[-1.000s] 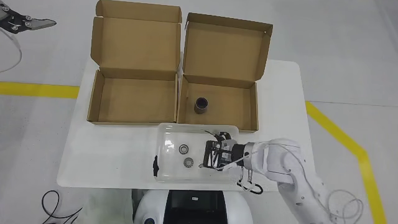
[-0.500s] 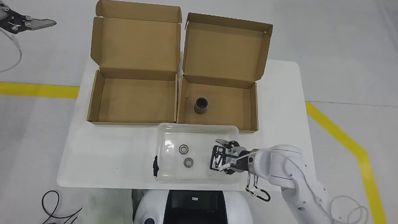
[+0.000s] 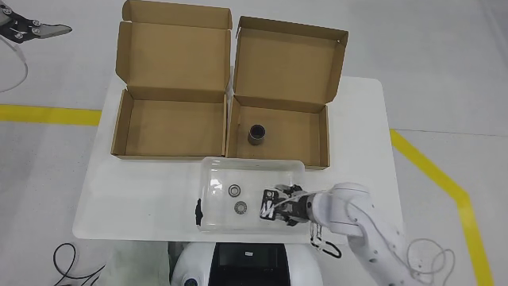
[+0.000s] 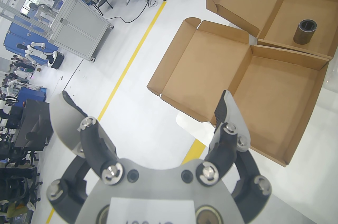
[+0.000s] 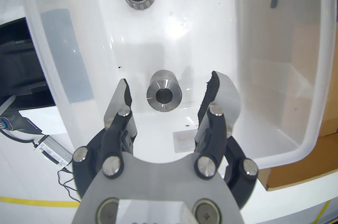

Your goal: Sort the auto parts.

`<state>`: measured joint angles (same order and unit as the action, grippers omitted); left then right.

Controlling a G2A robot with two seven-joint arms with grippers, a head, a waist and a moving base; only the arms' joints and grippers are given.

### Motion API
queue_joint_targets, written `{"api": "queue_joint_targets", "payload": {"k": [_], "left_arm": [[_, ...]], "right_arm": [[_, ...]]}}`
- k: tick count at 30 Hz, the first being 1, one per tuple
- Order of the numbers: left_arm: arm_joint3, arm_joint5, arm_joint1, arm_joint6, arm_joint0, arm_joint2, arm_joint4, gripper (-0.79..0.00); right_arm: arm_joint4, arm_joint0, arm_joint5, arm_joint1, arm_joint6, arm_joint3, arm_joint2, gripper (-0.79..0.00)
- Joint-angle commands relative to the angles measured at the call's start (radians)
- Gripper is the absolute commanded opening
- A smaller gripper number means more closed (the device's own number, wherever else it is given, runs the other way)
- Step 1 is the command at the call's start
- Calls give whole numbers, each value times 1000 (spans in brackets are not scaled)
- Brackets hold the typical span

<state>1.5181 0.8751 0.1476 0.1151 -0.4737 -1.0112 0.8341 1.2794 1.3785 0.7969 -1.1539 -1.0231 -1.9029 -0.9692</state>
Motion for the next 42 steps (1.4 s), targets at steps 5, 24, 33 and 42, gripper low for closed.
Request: {"api": "queue_joint_targets", "payload": {"k": [5,24,33,42], "left_arm": [[0,0,0,0,0,0,0,0],[0,0,0,0,0,0,0,0],[0,0,0,0,0,0,0,0],[0,0,0,0,0,0,0,0]], "right_arm": [[-3,-54,-40,7,-40,36,76,-277],[-94,-158,-96,41,-77,15,162,-785],[-68,-145,-86,53,205,-38,95,-785],[29,-71,-142,72,484,-71,-6,-785]]}}
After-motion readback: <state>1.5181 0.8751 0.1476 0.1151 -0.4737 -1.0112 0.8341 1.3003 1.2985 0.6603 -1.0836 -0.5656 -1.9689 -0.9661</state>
